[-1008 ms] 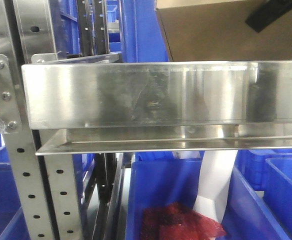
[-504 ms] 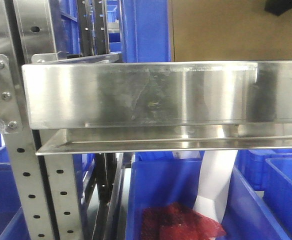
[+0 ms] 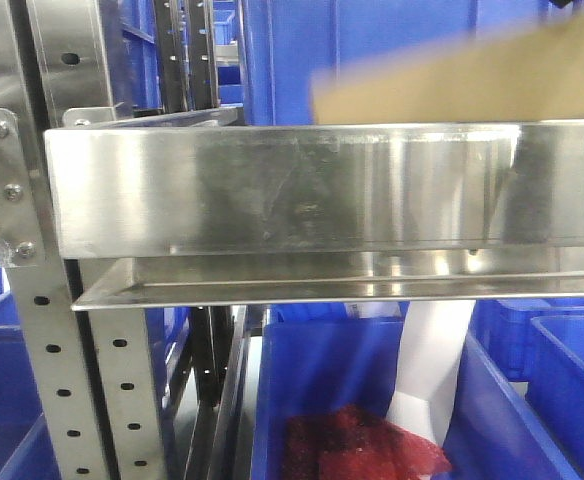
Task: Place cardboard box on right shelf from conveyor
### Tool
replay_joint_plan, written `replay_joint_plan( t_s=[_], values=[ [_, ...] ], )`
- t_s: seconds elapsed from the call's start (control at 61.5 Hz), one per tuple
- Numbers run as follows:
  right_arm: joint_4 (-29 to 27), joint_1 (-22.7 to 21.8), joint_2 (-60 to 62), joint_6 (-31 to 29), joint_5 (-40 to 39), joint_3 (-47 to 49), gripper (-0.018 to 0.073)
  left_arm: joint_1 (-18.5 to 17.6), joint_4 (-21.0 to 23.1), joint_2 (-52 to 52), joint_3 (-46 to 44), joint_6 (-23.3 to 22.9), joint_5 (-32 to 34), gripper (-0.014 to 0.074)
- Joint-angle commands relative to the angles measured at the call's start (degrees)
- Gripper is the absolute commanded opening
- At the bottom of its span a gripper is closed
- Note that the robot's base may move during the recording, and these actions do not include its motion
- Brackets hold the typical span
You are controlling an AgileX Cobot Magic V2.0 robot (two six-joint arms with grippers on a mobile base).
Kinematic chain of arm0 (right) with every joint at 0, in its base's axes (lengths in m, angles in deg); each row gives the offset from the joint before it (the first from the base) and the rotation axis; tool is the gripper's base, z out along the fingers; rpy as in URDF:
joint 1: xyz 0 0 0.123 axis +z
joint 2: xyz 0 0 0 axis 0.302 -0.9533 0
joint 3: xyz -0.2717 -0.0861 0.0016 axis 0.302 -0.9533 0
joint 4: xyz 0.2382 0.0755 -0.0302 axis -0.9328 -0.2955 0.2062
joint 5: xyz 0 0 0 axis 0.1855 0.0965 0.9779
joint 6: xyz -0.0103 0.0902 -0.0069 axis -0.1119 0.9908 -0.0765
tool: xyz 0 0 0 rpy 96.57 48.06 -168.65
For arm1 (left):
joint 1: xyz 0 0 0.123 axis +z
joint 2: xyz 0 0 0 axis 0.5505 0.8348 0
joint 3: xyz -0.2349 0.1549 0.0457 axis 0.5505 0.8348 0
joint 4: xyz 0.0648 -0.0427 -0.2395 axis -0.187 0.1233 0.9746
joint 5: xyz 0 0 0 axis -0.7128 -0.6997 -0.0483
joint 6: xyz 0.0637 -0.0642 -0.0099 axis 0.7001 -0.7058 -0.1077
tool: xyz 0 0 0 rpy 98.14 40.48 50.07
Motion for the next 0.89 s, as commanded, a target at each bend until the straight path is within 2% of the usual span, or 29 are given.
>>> replay_joint_plan(
  t_s=[0.0,0.098,0.179,0.309,0.358,0.455,0.715,0.878],
  values=[
    [-2.16,0.11,2.24,4.95,-3.84,-0.88,0.0625,0.03,0.34,-0.86,0.55,0.02,4.96,-0.0116],
    [-2.18,0.11,4.19,14.52,-6.45,-3.76,0.0603,0.03,0.34,-0.86,0.55,0.02,4.96,-0.0116],
    [-2.07,0.11,7.08,24.72,-9.98,-5.96,0.0537,0.03,0.34,-0.86,0.55,0.02,4.96,-0.0115],
    [-1.00,0.11,12.69,39.17,-15.28,-8.77,0.0312,0.03,0.34,-0.86,0.55,0.02,4.96,-0.0116],
    [-0.26,0.11,14.84,43.00,-16.28,-9.62,0.0244,0.03,0.34,-0.86,0.55,0.02,4.96,-0.0116],
    [1.83,0.11,19.80,50.60,-17.22,-11.30,0.0048,0.03,0.34,-0.86,0.55,0.02,4.96,-0.0116],
    [8.24,0.11,30.97,66.10,-19.69,-15.03,0.0059,0.03,0.34,-0.86,0.55,0.02,4.96,-0.0115],
    [8.49,0.11,32.66,67.37,-19.77,-15.55,0.0059,0.03,0.34,-0.86,0.55,0.02,4.96,-0.0116]
  ],
)
